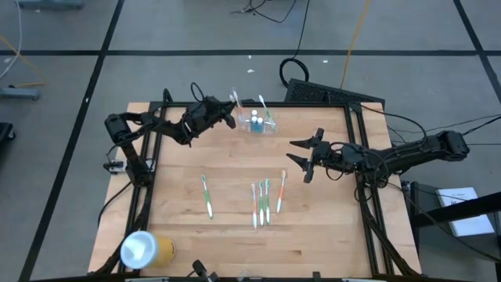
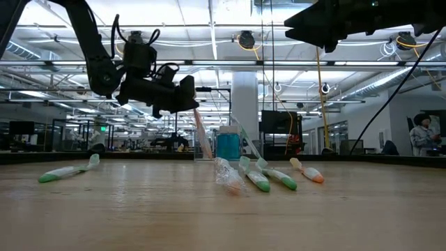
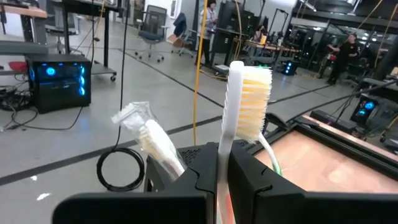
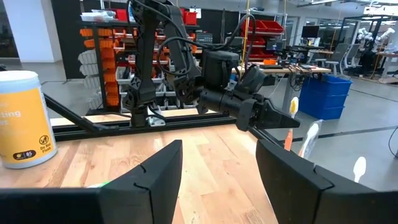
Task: Pick & Place toothbrushing station
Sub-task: Put the orange toothbrush into the transparent organizer
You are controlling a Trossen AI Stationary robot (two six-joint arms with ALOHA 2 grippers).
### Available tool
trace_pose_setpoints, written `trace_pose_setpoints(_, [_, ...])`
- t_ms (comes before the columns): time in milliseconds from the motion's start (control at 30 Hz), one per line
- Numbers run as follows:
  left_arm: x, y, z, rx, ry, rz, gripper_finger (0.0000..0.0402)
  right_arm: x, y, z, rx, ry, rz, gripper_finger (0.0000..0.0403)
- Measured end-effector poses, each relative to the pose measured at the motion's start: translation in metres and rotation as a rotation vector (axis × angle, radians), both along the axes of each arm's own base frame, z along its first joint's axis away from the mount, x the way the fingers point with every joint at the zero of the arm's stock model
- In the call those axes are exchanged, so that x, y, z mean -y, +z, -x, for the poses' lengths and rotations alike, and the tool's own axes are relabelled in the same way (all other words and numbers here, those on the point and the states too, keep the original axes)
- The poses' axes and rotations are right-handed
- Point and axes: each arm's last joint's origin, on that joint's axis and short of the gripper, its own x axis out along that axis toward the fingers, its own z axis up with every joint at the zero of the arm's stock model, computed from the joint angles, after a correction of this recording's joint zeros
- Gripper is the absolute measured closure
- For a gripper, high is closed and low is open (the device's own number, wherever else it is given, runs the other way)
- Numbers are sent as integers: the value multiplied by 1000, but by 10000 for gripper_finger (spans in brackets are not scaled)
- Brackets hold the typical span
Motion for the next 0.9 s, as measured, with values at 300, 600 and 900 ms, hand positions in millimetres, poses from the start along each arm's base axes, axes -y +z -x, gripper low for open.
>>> trace_pose_setpoints(300, [1, -6, 0, -47, 9, 41, 386, 0, 0, 0, 0, 0, 0, 206])
trace_pose_setpoints(600, [1, -7, 0, -41, 19, 69, 372, 0, 0, 0, 1, 0, -5, 206])
trace_pose_setpoints(900, [1, -9, 1, -26, 28, 107, 351, 0, 0, 0, 2, 1, -6, 206])
